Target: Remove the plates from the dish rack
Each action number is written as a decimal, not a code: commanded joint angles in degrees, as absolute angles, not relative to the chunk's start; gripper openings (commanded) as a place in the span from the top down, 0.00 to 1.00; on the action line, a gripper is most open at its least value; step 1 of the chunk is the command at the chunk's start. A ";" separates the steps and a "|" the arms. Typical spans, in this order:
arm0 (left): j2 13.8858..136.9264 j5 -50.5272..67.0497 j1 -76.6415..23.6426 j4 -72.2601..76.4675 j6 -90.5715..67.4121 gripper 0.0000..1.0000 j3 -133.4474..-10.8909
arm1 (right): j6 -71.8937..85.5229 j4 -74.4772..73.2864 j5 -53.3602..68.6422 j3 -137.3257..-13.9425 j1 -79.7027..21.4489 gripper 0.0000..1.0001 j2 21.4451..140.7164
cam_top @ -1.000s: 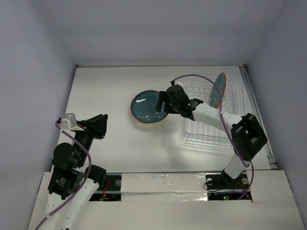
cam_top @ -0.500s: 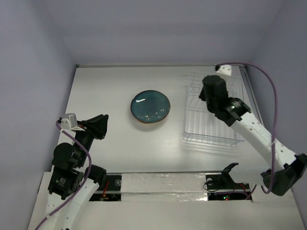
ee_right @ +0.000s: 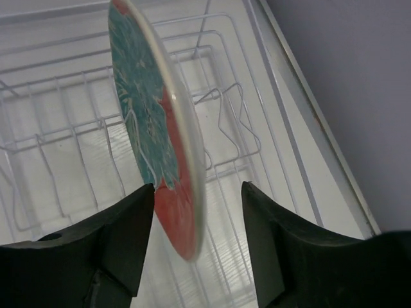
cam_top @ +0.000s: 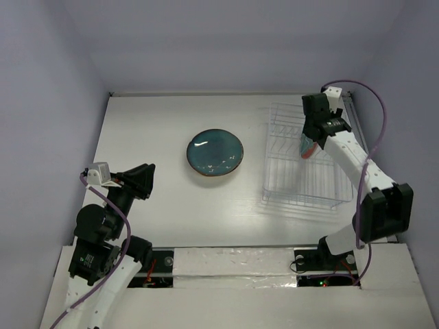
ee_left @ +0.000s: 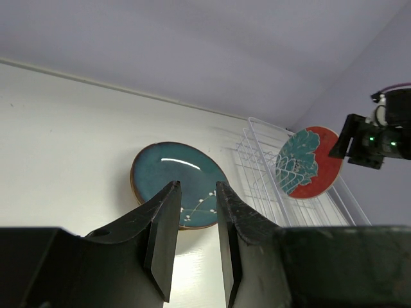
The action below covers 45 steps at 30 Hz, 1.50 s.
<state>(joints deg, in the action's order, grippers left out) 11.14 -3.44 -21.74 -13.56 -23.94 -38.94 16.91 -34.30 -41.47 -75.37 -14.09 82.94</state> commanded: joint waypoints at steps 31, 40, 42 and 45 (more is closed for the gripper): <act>11.69 -2.20 -20.57 -10.90 -23.91 0.74 -38.76 | 8.08 -39.02 -48.08 -97.03 -12.92 1.00 75.51; 12.04 -1.85 -19.42 -10.72 -23.91 0.74 -38.76 | 14.14 -31.22 -25.00 -90.02 -13.54 1.00 61.89; 12.13 -1.76 -18.90 -10.72 -23.91 0.74 -38.76 | 18.70 -24.81 -13.22 -84.31 -14.76 1.00 60.65; 12.39 -1.84 -18.90 -10.81 -23.91 0.74 -38.76 | 25.30 -15.84 -3.88 -77.64 -17.48 1.00 59.94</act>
